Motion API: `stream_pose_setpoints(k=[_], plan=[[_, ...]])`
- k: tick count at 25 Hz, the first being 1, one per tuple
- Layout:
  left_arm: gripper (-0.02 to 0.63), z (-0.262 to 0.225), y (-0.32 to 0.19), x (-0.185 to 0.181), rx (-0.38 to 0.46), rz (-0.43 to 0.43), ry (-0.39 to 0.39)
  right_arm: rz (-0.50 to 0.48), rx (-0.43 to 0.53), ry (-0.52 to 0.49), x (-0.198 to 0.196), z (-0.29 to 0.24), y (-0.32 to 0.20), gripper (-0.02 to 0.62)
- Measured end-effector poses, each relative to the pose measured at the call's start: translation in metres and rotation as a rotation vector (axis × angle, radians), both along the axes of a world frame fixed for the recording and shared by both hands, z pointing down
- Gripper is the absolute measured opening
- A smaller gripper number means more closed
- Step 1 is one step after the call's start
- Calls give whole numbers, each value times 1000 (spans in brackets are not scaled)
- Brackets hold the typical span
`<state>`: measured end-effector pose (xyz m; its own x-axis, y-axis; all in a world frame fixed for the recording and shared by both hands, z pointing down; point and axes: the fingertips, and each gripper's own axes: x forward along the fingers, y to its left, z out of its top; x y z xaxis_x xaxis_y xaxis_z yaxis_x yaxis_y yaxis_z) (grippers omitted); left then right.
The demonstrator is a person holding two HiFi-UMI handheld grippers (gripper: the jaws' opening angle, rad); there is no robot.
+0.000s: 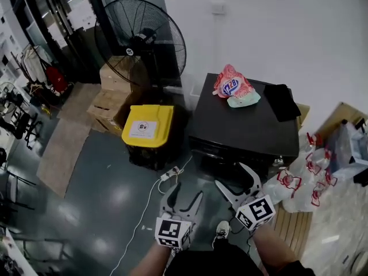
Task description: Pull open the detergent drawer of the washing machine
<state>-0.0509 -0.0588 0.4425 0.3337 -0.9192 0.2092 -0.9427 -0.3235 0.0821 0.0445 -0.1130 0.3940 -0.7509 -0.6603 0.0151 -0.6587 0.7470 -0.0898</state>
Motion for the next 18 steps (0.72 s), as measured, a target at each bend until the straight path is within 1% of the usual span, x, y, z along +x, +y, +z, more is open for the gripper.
stream_pose_setpoints(k=[2, 7, 10, 15, 18], plan=[[282, -2, -13, 10, -9, -27, 24, -24, -3, -6, 10, 1, -14, 354], [282, -6, -40, 30, -9, -80, 21, -72, -5, -17, 30, 4, -44, 354], [282, -5, -53, 37, -16, -104, 48, -91, -2, -25, 37, 3, -57, 353], [282, 8, -73, 46, -51, -109, 98, -103, -2, -30, 45, 3, -72, 353], [282, 20, -86, 45, -72, -105, 126, -99, -6, -29, 46, 6, -80, 354]])
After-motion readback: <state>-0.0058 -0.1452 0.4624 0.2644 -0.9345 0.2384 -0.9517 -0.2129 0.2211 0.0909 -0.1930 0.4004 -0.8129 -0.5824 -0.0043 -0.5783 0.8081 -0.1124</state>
